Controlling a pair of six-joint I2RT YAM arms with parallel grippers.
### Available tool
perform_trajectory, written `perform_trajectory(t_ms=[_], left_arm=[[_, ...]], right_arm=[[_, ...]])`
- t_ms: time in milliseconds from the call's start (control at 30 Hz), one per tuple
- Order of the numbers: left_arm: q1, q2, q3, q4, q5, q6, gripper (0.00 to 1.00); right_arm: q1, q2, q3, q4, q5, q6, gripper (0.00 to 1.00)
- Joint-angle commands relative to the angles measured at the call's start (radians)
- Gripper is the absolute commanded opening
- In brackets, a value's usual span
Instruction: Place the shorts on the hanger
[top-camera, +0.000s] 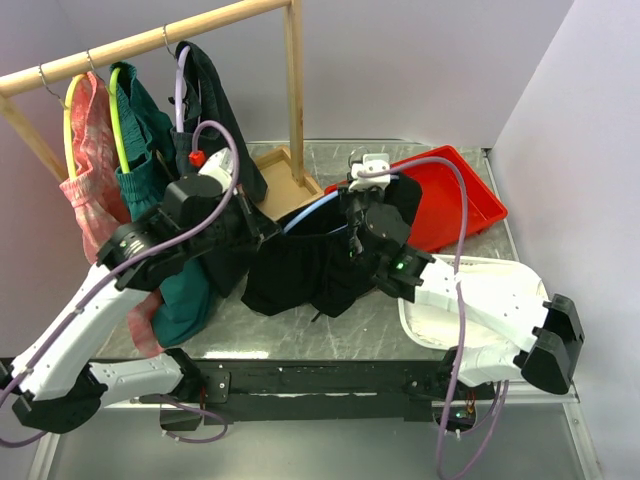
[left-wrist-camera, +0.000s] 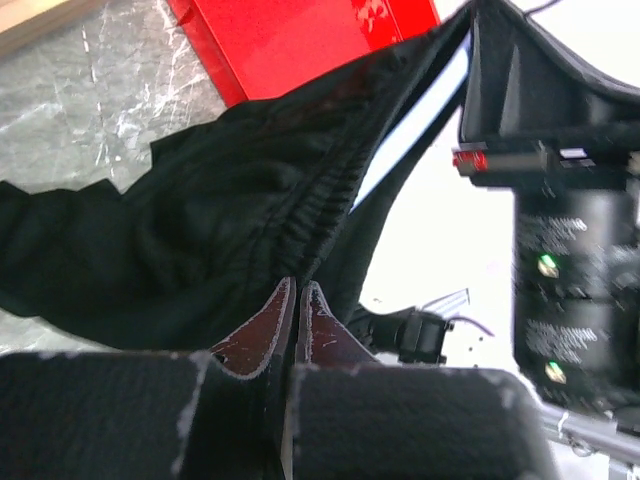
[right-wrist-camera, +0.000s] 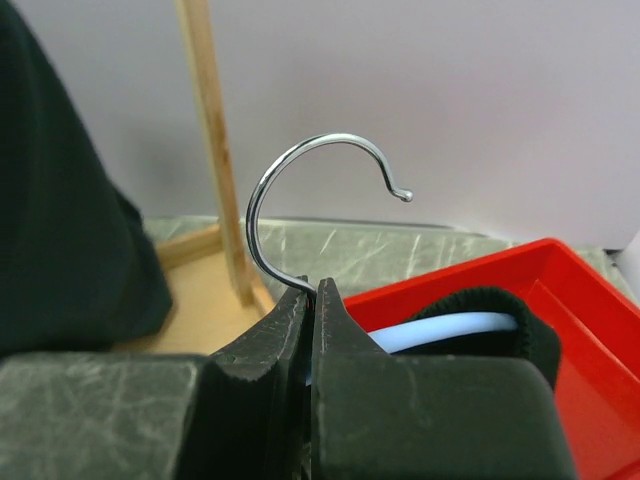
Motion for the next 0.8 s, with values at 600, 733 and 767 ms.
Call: perform_trajectory(t_ms=[600, 733, 767], left_arm=[[-0.04, 0.142, 0.193, 0.136, -0.06, 0.041, 0.33], [-0.043, 0.151, 0.277, 0.083, -0.063, 0.126, 0.65], [-0.045, 0.142, 0.294, 0.079, -0.057, 0.172, 0.67]], right_arm=[[-0.06, 0.01, 0.516, -0.663, -0.392, 0.314, 0.0], [-0.061, 0.018, 0.545, -0.674, -0.434, 0.296, 0.0], [-0.064, 0.014, 0.545, -0.671, -0.463, 0.288, 0.0]])
